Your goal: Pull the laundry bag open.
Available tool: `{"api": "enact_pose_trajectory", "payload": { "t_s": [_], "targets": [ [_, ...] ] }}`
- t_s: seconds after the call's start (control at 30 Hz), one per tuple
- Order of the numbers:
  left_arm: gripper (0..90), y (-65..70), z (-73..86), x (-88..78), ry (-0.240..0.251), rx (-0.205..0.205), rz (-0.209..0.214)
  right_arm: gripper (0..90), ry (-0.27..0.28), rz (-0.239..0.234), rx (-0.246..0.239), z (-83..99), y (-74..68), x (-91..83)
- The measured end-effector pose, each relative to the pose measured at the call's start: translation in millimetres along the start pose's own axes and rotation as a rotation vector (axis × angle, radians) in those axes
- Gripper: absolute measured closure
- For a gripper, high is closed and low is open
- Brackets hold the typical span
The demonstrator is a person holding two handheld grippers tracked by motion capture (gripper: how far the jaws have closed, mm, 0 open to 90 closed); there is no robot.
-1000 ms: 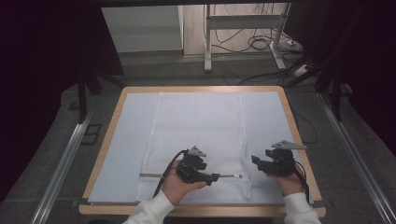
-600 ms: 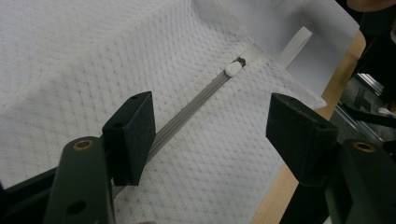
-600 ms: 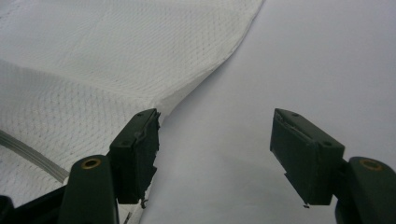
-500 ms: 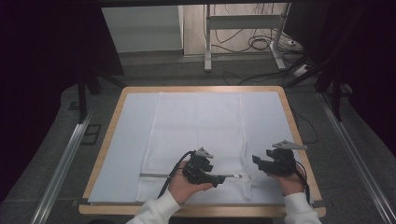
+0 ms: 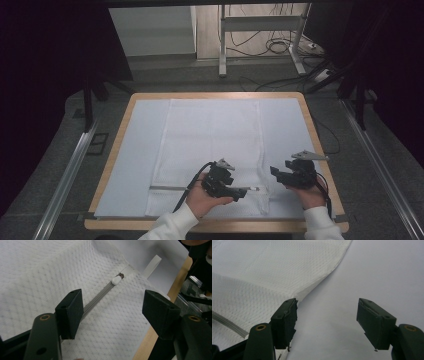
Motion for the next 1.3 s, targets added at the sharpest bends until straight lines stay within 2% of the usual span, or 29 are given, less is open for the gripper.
{"api": "enact_pose_trajectory", "payload": {
  "t_s": [0.33,0.67,0.77,0.87,1.3],
  "targets": [
    [34.0,5.5,-5.1,10.9,-0.010,0.008,-0.001,32.3,-0.001,-0.001,-0.002,0.4,-0.2,0.4],
    [39.6,7.1,-11.0,25.4,-0.023,-0.008,0.018,32.3,0.002,0.005,0.001,0.8,1.5,0.2],
    [40.1,8.7,-12.1,27.8,-0.026,-0.013,0.036,32.3,0.002,0.005,0.002,0.9,1.5,0.1],
    [40.5,10.9,-12.0,29.4,-0.028,-0.006,0.041,32.2,-0.001,0.003,0.000,1.2,1.1,0.5],
    [46.0,13.9,-13.4,39.1,-0.048,-0.030,0.063,31.6,0.000,0.002,0.001,1.1,0.5,0.4]
  ]
}}
Point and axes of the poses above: each handheld gripper's, and its own axes: x roughly forward along the jaws, z roughly out of its underside, y roughly to its right, the point moved 3 cm from there along x, roughly forward along the jaws
